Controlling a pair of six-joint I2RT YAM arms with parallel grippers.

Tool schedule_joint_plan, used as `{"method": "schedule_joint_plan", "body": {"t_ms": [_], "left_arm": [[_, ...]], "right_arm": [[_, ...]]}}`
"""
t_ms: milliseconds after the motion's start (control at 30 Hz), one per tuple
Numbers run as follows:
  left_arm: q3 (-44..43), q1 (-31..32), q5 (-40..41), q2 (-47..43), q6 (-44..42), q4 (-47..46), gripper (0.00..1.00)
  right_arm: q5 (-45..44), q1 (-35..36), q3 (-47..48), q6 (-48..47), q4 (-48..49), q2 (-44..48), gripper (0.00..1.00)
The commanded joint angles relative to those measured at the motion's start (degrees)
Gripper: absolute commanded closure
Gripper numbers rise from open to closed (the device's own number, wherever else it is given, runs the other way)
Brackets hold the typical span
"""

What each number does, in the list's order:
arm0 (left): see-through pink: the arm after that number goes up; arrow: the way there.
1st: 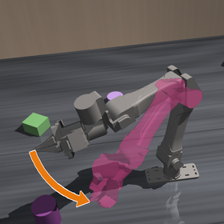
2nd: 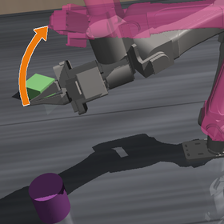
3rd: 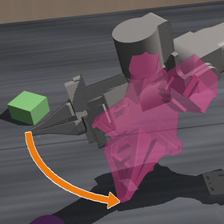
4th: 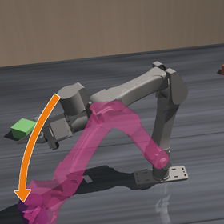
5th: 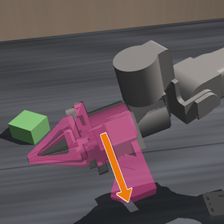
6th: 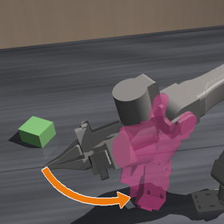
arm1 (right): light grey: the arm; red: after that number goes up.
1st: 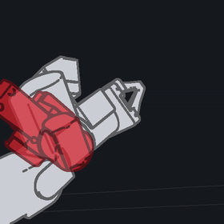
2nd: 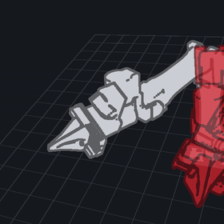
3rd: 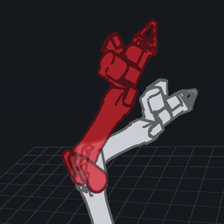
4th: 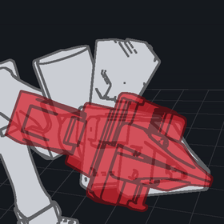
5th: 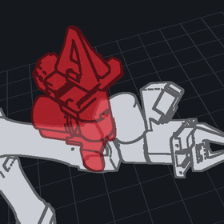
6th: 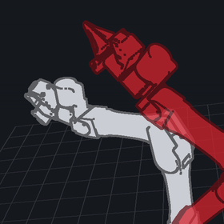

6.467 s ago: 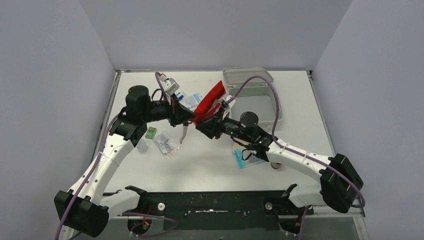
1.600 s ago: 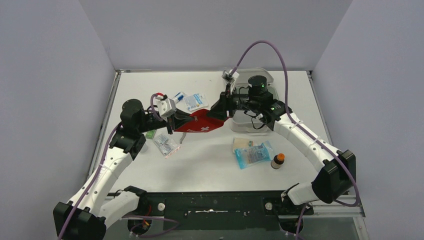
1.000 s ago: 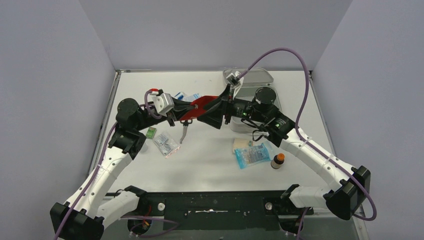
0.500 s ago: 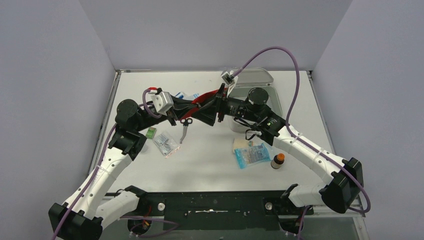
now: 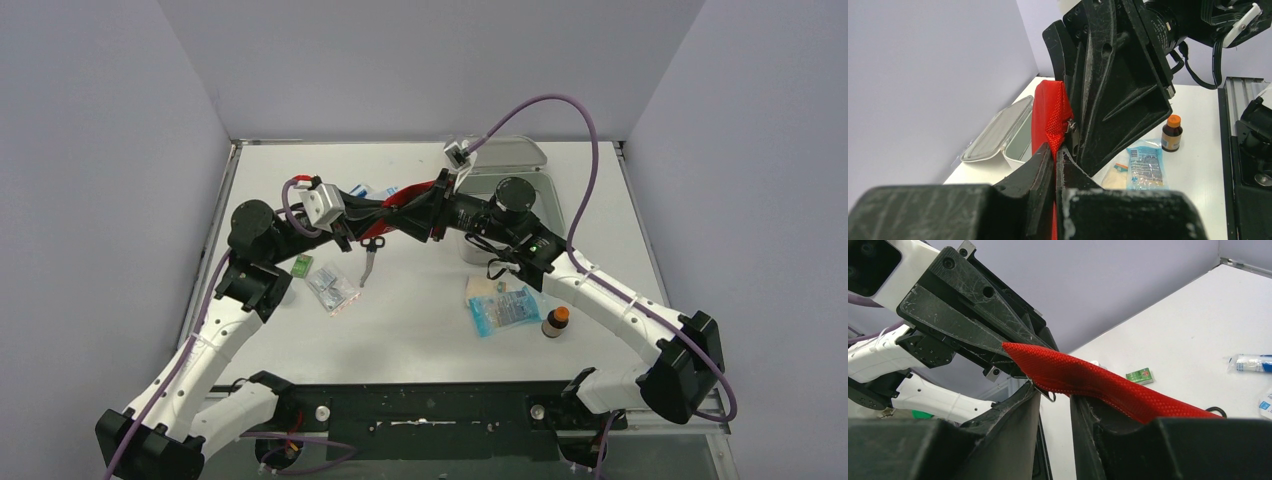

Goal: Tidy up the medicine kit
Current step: Zip the medicine pouch.

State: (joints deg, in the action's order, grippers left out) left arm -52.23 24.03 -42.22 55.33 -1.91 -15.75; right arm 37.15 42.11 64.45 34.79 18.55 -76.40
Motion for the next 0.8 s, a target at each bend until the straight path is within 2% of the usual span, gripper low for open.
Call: {"method": "schedule_joint_plan", "body": {"t_ms": [0,167,267,467,767], "left_arm": [[-0.16,0.31,-0.98,-1.05,0.59,-1.97,1.00],[0.07,0.31,-1.20,-1.12,0.68,-1.87,1.00],[0.41,0.31,-1.12,-1.17,0.67,-1.76,1.00],[0.68,0.31,-1.07,-0.82,0.60,-1.48,1.00],[0.95,0.23,-1.11,-0.18,0.63,-0.71,1.00]], "right_arm": [[-1.94,0.34,-0.63,0.26,6.47,0.98,0.72],[-2.26,0.33,-1.32,0.70,7.11,1.52,0.74],[-2.16,0.35,-1.47,0.47,7.04,1.78,0.70],[-1.90,0.24,-1.94,-0.21,7.46,2.47,0.69],[-1.56,0.11,-3.25,-0.66,8.97,2.83,0.84]]}}
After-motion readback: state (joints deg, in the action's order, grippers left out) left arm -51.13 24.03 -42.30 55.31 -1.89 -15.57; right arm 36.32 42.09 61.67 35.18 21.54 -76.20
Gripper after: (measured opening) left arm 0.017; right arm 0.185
